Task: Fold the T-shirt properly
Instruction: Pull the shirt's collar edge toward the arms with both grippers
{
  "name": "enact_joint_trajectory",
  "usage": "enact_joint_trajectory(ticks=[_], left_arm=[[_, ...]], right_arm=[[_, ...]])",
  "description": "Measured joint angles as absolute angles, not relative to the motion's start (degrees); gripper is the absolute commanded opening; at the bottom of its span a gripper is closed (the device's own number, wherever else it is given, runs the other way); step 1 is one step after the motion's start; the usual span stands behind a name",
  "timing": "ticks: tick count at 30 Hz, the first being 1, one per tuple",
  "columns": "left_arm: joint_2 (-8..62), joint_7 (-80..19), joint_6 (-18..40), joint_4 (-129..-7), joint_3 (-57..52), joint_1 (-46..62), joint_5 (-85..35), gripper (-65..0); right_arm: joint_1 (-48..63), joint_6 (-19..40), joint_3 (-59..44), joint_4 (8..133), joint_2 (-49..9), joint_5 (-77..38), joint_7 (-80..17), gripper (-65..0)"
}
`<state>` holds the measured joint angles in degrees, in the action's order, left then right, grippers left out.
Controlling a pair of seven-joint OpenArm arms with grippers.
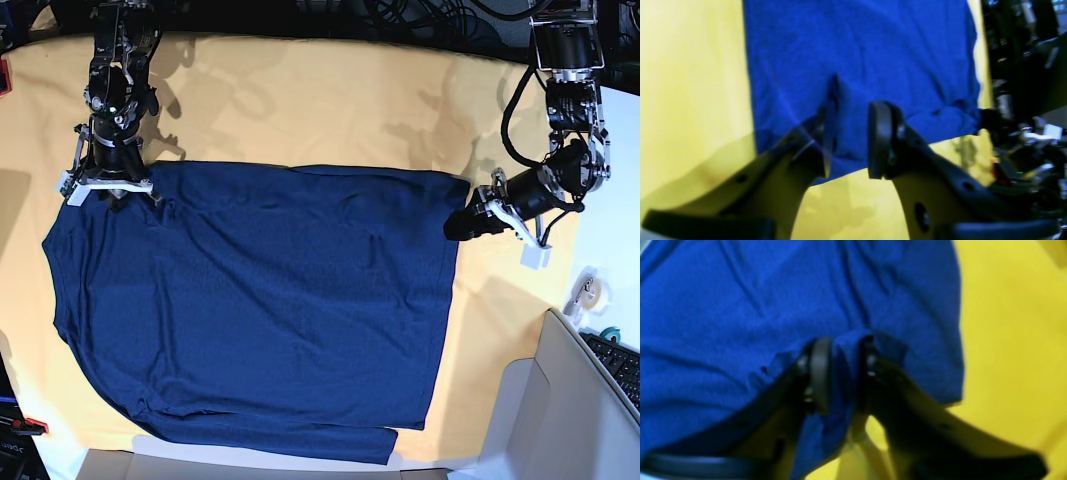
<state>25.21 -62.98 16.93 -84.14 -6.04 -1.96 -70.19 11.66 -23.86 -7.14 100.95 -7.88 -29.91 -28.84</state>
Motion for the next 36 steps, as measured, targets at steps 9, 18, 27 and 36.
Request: enact_joint_trajectory(ticks=[9, 18, 27, 36], left_arm=[[25.08, -63.00, 16.78, -84.14, -6.04, -1.91, -68.66, -46.8], [25.26, -63.00, 16.75, -84.14, -6.04, -0.62, -68.64, -46.8], [25.23, -62.98, 16.75, -84.12, -6.04, -0.78, -68.53, -46.8], [25.23, -62.96, 16.75, -84.14, -6.04, 0.38, -68.53, -46.8]], right_arm=[[8.56, -23.70, -7.16, 105.91, -7.88, -29.78, -43.03, -34.0], [12.21, -24.27, -7.49, 107.90, -11.11, -29.04, -44.14, -34.0], [16.88, -24.27, -14.39, 111.81, -9.37, -31.09, -43.90, -33.8], [19.46, -23.64, -30.48, 112.38, -4.69, -44.66, -43.11, -24.5]])
